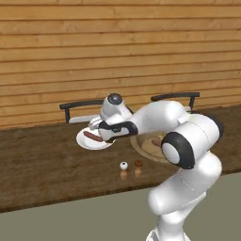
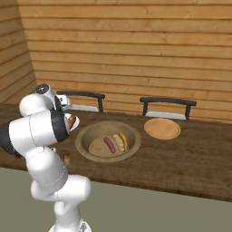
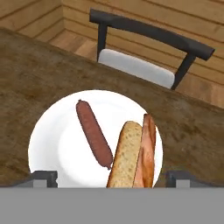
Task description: Place one bun and one sausage from the bowl on each plate.
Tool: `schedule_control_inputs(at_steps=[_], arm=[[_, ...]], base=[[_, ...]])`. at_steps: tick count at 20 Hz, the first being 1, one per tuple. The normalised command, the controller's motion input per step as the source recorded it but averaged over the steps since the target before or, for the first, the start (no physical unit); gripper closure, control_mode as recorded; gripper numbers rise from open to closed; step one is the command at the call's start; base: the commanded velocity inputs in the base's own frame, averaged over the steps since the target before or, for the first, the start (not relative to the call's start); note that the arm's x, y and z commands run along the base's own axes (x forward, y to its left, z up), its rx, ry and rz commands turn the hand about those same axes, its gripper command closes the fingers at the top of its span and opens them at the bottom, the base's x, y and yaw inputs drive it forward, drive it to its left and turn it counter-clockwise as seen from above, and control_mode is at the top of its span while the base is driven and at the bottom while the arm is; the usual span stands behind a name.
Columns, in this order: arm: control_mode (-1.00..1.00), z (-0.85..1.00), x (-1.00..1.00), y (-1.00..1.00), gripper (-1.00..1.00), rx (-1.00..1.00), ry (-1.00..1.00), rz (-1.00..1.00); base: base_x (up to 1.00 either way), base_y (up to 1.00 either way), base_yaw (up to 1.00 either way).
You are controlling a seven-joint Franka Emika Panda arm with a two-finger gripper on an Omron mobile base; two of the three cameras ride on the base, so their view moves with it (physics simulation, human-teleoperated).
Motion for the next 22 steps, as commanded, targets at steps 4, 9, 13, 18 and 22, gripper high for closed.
schedule_control_inputs(at_steps=[4, 9, 13, 18, 22], arm=[[-1.0, 1.0, -0.41, -0.76, -1.0, 0.19, 0.03, -0.12], [-1.0, 1.0, -0.37, -0.76, -1.0, 0.11, 0.17, -0.09], [-1.0, 0.98, -0.7, -0.57, -1.0, -0.05, 0.17, -0.01], [-1.0, 0.42, -0.76, -0.54, -1.0, -0.2, 0.21, -0.05], [-1.0, 0.08, -0.35, -0.74, -1.0, -0.12, 0.18, -0.06]], base=[[0.0, 0.0, 0.0], [0.0, 0.0, 0.0], [0.0, 0.0, 0.0], [0.0, 0.0, 0.0], [0.0, 0.0, 0.0]])
